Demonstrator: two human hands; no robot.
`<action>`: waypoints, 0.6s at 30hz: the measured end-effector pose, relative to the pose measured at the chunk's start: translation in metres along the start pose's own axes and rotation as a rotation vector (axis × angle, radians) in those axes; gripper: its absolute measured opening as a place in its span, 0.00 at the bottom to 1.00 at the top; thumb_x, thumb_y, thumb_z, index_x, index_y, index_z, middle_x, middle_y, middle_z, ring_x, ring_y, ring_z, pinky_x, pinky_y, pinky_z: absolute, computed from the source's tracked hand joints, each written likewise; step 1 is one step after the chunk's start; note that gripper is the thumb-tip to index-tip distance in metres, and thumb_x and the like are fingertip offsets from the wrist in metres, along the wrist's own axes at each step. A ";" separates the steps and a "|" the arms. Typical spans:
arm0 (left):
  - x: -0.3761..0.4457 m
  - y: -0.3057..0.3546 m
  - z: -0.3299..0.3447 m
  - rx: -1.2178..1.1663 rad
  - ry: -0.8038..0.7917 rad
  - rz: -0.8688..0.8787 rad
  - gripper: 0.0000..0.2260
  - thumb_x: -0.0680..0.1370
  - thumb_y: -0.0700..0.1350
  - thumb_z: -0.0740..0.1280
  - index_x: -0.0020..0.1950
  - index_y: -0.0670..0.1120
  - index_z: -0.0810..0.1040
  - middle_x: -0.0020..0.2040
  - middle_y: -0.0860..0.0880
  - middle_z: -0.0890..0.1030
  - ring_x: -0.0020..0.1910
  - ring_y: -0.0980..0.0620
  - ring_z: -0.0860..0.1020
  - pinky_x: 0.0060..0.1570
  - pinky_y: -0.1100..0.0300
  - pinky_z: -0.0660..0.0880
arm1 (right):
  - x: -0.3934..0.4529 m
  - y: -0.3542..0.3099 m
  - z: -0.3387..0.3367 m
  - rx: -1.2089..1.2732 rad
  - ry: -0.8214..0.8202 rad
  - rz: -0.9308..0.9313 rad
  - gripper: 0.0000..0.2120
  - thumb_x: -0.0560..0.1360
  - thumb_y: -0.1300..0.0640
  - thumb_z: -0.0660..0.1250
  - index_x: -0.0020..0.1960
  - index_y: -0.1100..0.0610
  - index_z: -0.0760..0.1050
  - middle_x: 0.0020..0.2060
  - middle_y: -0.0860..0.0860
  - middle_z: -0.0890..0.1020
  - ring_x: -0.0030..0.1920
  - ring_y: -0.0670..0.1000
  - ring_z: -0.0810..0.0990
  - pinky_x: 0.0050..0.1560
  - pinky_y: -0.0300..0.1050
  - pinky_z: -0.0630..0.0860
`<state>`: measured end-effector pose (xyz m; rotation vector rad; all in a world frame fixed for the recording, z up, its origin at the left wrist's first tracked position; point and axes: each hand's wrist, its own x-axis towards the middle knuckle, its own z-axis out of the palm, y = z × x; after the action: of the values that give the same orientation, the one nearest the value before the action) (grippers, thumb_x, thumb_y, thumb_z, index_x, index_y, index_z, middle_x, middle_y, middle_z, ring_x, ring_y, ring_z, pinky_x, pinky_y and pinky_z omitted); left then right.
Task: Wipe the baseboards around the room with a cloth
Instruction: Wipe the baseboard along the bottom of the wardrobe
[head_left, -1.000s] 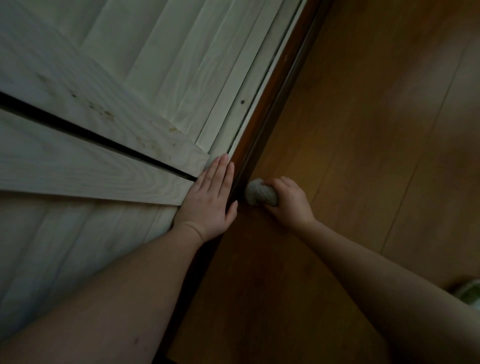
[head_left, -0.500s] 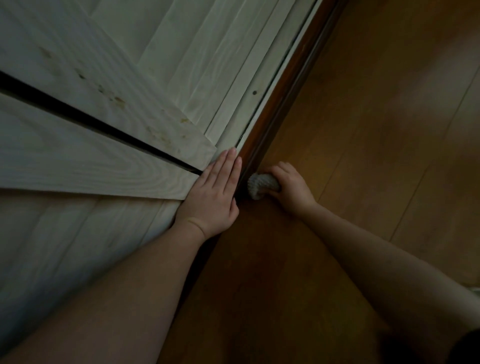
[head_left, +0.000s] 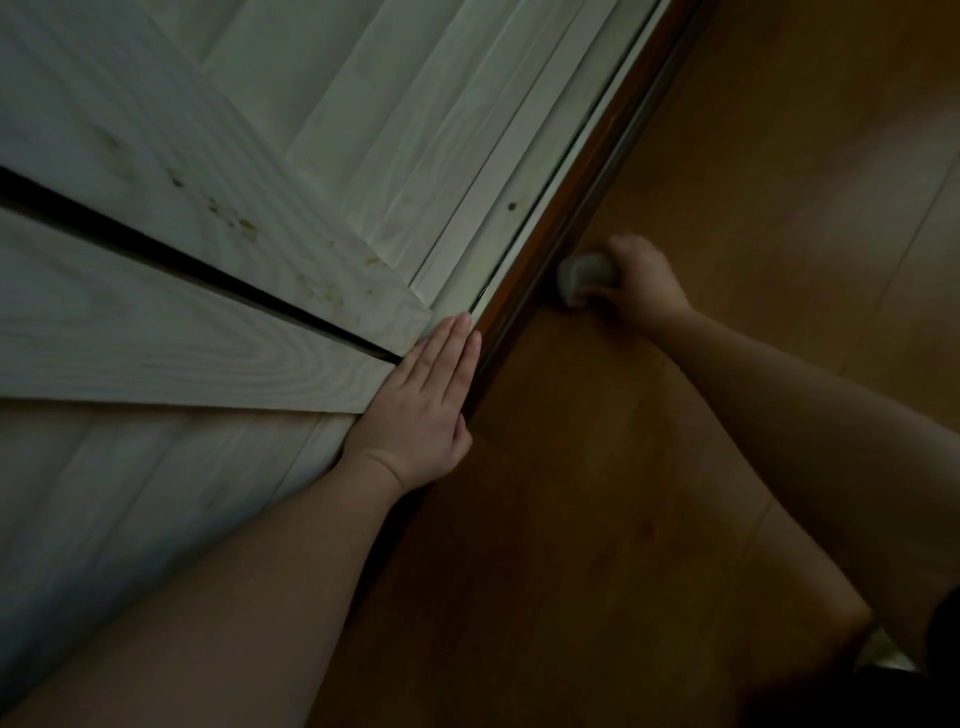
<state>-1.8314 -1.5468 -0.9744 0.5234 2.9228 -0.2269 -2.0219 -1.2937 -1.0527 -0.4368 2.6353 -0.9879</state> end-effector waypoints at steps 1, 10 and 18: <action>0.000 0.000 0.001 0.003 0.002 -0.004 0.38 0.76 0.51 0.59 0.80 0.37 0.49 0.81 0.38 0.47 0.81 0.43 0.47 0.78 0.46 0.53 | 0.006 0.002 -0.006 0.100 0.114 0.127 0.14 0.75 0.53 0.71 0.59 0.51 0.73 0.54 0.49 0.74 0.54 0.47 0.73 0.54 0.43 0.70; 0.000 0.002 -0.006 0.014 -0.017 -0.018 0.36 0.77 0.51 0.55 0.80 0.37 0.48 0.81 0.38 0.48 0.81 0.43 0.48 0.78 0.46 0.54 | -0.030 -0.018 -0.010 0.172 0.215 0.135 0.22 0.74 0.50 0.71 0.66 0.49 0.70 0.59 0.48 0.73 0.60 0.48 0.71 0.60 0.46 0.72; 0.001 0.001 -0.002 0.009 0.014 -0.007 0.32 0.79 0.50 0.50 0.80 0.37 0.47 0.81 0.38 0.48 0.80 0.42 0.49 0.78 0.46 0.54 | -0.141 -0.073 0.112 0.325 0.096 0.036 0.24 0.75 0.56 0.71 0.67 0.43 0.67 0.57 0.41 0.66 0.60 0.44 0.66 0.60 0.44 0.71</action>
<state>-1.8319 -1.5454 -0.9724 0.5187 2.9392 -0.2375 -1.8390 -1.3587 -1.0613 -0.2708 2.4858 -1.4257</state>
